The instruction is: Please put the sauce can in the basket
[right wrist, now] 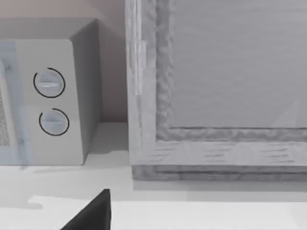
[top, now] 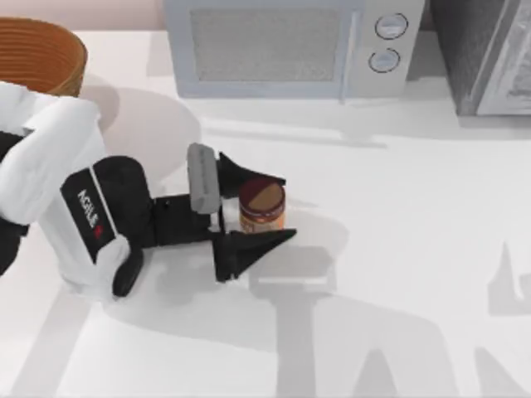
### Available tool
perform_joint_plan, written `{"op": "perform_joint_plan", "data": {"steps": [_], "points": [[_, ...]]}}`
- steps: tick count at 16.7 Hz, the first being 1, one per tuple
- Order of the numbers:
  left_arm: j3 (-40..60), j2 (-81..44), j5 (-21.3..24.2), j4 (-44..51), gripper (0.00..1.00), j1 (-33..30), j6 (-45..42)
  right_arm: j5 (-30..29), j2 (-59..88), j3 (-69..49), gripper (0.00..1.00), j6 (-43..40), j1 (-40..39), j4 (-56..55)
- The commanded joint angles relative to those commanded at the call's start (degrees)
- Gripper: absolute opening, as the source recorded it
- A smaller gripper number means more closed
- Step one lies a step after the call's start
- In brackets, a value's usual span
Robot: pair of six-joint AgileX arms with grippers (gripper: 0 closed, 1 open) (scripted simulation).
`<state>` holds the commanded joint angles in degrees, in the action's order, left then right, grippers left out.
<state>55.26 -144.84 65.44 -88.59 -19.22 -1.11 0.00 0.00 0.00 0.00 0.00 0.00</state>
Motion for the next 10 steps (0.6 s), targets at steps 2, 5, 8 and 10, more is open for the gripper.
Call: {"op": "perform_joint_plan", "data": {"steps": [2, 5, 8, 10], "points": [[0.0, 0.0, 0.0, 0.0, 0.47, 0.0, 0.0, 0.0, 0.0, 0.0, 1.0, 0.0, 0.0, 0.0], [0.0, 0.0, 0.0, 0.0, 0.25, 0.0, 0.0, 0.0, 0.0, 0.0, 1.0, 0.0, 0.0, 0.0], [0.0, 0.0, 0.0, 0.0, 0.02, 0.0, 0.0, 0.0, 0.0, 0.0, 1.0, 0.0, 0.0, 0.0], [0.0, 0.0, 0.0, 0.0, 0.0, 0.0, 0.0, 0.0, 0.0, 0.0, 1.0, 0.0, 0.0, 0.0]]}}
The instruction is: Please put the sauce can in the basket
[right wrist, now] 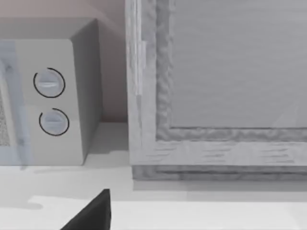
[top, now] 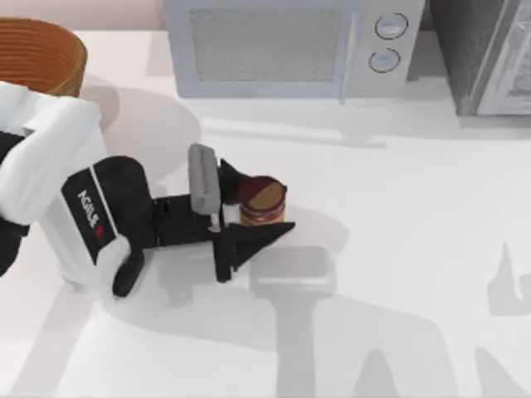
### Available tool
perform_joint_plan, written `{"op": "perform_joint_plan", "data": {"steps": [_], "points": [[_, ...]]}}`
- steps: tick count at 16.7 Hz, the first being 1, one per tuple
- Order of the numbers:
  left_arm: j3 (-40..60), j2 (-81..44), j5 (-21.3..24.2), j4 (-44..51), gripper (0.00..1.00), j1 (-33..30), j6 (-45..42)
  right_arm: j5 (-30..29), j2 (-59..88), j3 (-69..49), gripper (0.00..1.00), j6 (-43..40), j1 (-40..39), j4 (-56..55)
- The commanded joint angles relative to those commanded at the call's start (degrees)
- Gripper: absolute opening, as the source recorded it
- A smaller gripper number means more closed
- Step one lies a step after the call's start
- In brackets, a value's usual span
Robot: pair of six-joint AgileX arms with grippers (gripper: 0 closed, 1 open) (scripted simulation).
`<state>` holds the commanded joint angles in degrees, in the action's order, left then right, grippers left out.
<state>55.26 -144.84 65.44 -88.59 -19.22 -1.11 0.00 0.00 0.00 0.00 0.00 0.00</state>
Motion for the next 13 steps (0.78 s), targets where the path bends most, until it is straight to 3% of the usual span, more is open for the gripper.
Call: {"op": "perform_joint_plan", "data": {"steps": [9, 13], "points": [[0.3, 0.6, 0.5, 0.7, 0.0, 0.2, -0.3, 0.0, 0.0, 0.0, 1.0, 0.0, 0.0, 0.0], [2.9, 6.9, 3.8, 8.3, 0.0, 2.9, -2.4, 0.0, 0.0, 0.0, 1.0, 0.0, 0.0, 0.0]]}}
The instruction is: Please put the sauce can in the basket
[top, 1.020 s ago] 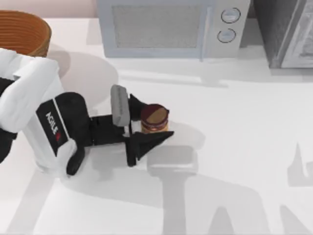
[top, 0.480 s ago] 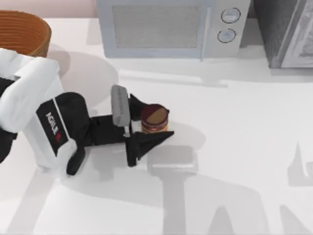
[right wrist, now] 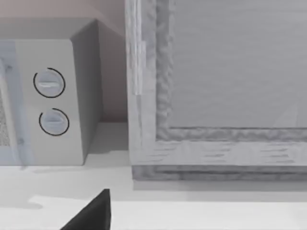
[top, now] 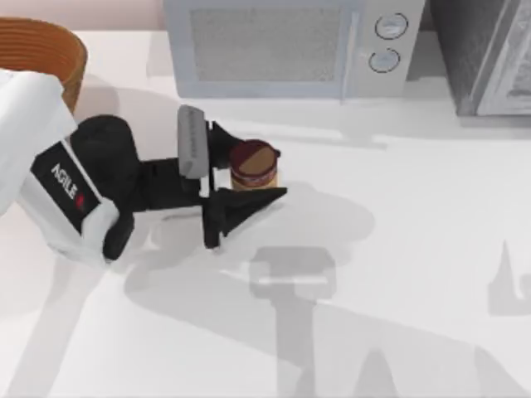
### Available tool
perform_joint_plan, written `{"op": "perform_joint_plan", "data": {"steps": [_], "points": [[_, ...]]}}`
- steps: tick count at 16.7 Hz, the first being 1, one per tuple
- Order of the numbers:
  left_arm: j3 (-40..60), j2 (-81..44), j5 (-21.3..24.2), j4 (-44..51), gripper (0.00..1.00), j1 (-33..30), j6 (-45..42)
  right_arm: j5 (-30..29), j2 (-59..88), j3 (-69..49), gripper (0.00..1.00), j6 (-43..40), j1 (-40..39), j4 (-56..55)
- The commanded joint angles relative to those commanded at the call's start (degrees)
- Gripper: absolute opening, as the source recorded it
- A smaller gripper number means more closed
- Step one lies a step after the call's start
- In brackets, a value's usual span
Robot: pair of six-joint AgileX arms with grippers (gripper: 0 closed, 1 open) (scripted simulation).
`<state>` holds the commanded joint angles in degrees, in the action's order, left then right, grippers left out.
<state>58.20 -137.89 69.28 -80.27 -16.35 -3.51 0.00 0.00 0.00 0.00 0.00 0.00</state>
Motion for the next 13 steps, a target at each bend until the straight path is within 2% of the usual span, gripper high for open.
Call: {"op": "perform_joint_plan", "data": {"steps": [6, 9, 13], "points": [[6.7, 13.8, 7.0, 19.5, 0.0, 11.3, -3.5, 0.0, 0.0, 0.0, 1.0, 0.0, 0.0, 0.0], [10.4, 18.3, 9.4, 28.8, 0.0, 20.5, -3.6, 0.0, 0.0, 0.0, 1.0, 0.0, 0.0, 0.0], [14.7, 21.8, 10.3, 38.3, 0.0, 34.1, -2.0, 0.0, 0.0, 0.0, 1.0, 0.0, 0.0, 0.0]]}}
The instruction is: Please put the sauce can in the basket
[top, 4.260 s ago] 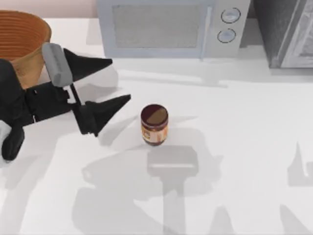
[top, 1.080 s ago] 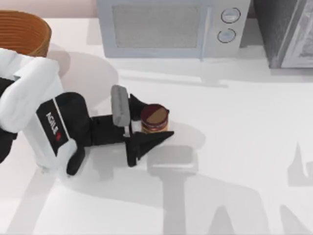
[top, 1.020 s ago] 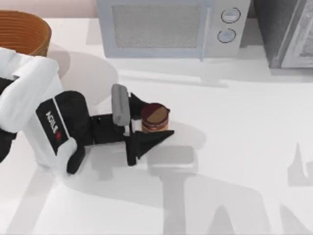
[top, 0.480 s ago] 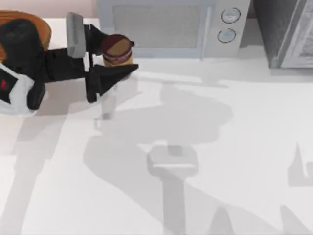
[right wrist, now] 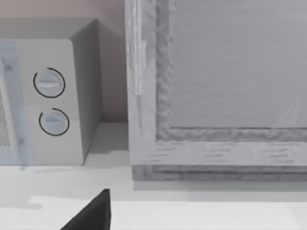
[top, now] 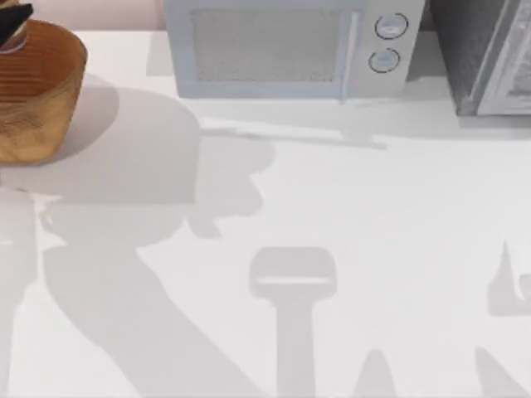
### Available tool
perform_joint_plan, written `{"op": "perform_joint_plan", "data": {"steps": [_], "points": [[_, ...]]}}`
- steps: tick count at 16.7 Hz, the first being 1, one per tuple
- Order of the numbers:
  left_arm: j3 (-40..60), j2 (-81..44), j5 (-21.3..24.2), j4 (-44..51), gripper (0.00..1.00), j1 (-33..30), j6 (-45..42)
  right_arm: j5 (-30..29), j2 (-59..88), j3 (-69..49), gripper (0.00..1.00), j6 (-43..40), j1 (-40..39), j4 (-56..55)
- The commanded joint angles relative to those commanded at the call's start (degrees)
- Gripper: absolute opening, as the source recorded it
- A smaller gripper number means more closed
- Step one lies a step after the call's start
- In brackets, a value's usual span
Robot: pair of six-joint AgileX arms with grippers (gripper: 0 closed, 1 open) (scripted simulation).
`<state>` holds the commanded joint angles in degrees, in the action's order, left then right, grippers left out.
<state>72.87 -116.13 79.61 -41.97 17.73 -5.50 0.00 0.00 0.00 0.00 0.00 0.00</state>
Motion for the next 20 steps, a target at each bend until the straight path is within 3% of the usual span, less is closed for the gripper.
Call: {"op": "perform_joint_plan", "data": {"steps": [3, 6, 12, 20], "points": [[2.6, 1.0, -0.4, 4.5, 0.0, 8.9, 1.6, 0.0, 0.0, 0.0, 1.0, 0.0, 0.0, 0.0], [3.6, 1.5, -1.2, 6.5, 0.0, 12.8, 2.7, 0.0, 0.0, 0.0, 1.0, 0.0, 0.0, 0.0], [3.5, 1.3, -1.3, 6.3, 0.0, 12.6, 2.5, 0.0, 0.0, 0.0, 1.0, 0.0, 0.0, 0.0], [6.0, -3.9, -8.4, 2.4, 0.0, 5.5, 3.8, 0.0, 0.0, 0.0, 1.0, 0.0, 0.0, 0.0]]}}
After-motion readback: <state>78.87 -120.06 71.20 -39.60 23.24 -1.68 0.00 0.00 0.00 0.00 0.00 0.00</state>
